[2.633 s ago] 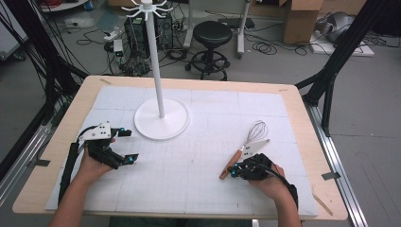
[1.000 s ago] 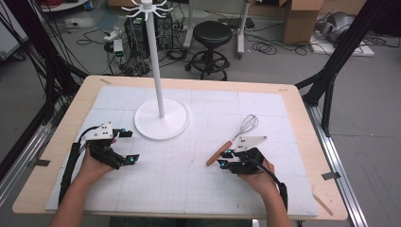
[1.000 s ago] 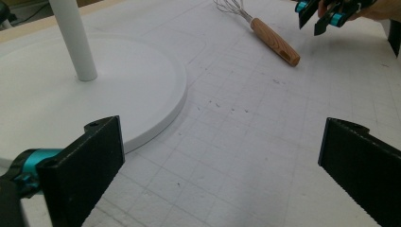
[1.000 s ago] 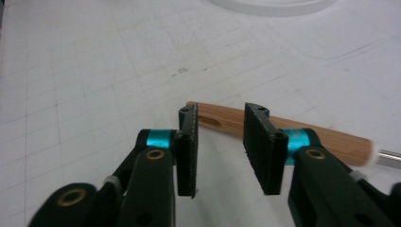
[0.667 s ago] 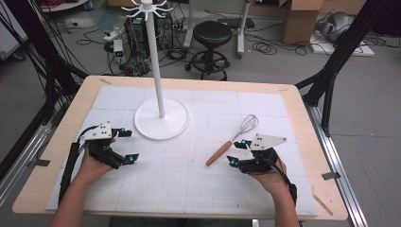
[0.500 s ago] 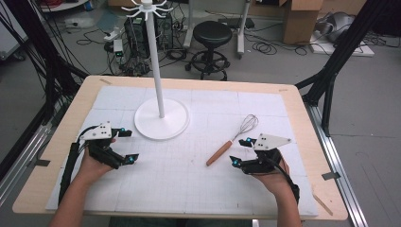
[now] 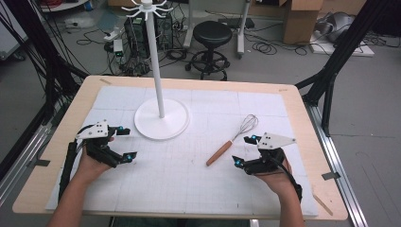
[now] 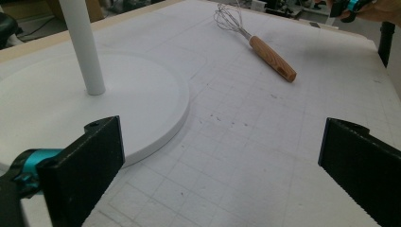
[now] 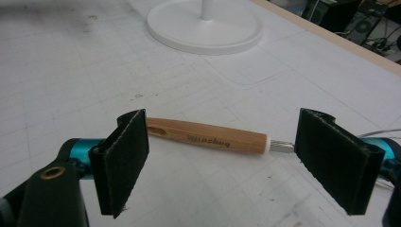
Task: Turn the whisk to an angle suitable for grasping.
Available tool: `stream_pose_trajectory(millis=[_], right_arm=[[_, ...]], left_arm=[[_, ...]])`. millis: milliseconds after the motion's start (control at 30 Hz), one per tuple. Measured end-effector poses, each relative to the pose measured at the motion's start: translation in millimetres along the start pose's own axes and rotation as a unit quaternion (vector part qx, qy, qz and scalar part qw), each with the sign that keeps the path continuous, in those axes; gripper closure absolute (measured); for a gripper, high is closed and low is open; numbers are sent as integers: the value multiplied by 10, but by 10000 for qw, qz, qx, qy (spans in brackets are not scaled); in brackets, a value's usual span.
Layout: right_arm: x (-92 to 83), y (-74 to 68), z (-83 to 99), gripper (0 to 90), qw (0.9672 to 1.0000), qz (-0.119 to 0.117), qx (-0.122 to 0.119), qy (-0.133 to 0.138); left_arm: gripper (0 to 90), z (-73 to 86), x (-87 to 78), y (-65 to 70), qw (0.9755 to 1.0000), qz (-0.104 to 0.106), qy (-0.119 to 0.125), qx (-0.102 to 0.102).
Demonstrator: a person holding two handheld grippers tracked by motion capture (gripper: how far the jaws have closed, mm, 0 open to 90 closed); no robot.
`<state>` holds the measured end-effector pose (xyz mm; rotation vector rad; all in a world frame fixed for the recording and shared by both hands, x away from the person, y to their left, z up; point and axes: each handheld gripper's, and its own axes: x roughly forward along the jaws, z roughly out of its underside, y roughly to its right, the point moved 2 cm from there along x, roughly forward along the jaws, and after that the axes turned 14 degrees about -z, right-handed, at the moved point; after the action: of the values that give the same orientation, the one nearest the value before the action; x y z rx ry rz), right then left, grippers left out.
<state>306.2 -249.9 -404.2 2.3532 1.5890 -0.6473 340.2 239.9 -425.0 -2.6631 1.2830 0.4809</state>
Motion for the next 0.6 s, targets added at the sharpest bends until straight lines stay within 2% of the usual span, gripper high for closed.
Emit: stream_pose_trajectory(millis=[300, 500, 600], right_arm=[[-149, -23, -108, 156, 9993, 259, -95, 248], [-210, 8, -104, 155, 9980, 318, 49, 537], [-215, 28, -83, 155, 9979, 339, 104, 533]], left_arm=[[17, -16, -13, 8, 10000, 13, 80, 24], [17, -15, -12, 5, 10000, -3, 60, 49], [16, -6, -5, 2, 10000, -13, 21, 22]])
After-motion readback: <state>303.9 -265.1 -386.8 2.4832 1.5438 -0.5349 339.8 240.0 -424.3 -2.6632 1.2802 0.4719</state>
